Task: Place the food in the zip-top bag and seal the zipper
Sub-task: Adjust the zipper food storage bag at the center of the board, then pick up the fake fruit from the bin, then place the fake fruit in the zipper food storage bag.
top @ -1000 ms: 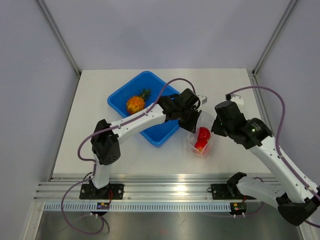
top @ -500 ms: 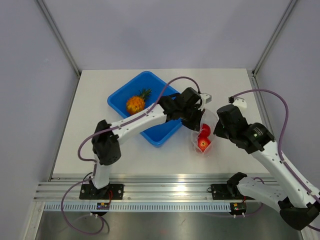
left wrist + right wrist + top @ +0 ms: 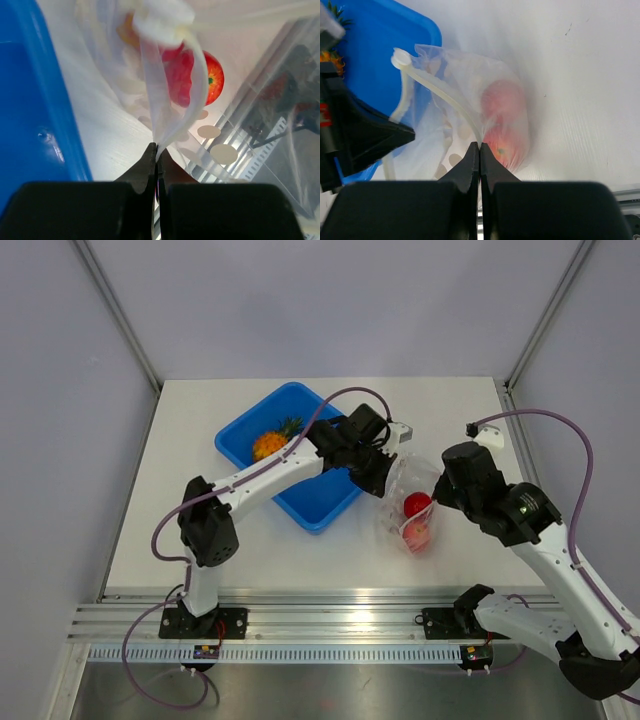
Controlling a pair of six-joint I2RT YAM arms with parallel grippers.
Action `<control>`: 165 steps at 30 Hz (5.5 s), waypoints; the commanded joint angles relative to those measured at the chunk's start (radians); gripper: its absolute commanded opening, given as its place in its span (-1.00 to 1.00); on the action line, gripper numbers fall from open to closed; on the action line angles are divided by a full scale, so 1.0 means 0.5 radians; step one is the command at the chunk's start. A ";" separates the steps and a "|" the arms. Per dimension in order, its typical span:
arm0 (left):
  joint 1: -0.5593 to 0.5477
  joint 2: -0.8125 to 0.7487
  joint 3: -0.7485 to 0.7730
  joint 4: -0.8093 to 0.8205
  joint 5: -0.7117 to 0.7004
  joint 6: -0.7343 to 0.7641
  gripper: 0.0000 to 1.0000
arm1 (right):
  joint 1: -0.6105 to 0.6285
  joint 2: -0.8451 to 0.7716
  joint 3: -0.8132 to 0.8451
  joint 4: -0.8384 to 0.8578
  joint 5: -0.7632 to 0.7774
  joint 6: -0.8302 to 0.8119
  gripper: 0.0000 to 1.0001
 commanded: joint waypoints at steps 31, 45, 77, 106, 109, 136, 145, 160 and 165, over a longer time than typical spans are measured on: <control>0.318 -0.184 0.039 -0.170 0.367 0.400 0.56 | 0.013 0.294 0.077 0.271 -0.053 0.133 -1.00; 0.784 -0.602 -0.192 -0.066 -0.316 0.140 0.56 | 0.013 0.267 0.049 0.357 -0.154 0.066 -1.00; 0.851 0.868 0.781 0.093 -1.548 0.394 0.19 | 0.013 0.242 -0.064 0.477 -0.298 0.060 -1.00; 0.851 -0.040 0.143 0.256 -0.898 -0.008 -1.00 | 0.013 0.046 -0.132 0.376 -0.231 0.121 -1.00; 0.851 -0.169 0.064 0.262 -0.812 -0.072 -1.00 | 0.013 0.043 -0.138 0.364 -0.222 0.118 -1.00; 0.759 -0.954 -0.507 1.629 0.544 -1.400 -1.00 | 0.013 0.150 -0.175 0.677 -0.467 0.170 -1.00; 0.609 -1.013 -0.789 2.268 0.630 -1.867 -1.00 | 0.013 0.076 -0.181 0.670 -0.446 0.210 -1.00; 0.370 -0.927 -1.010 2.713 0.676 -2.140 -1.00 | 0.013 -0.166 -0.352 0.863 -0.470 0.342 -1.00; 0.321 -0.862 -1.161 2.903 0.682 -2.235 -1.00 | 0.013 -0.307 -0.472 0.956 -0.449 0.394 -1.00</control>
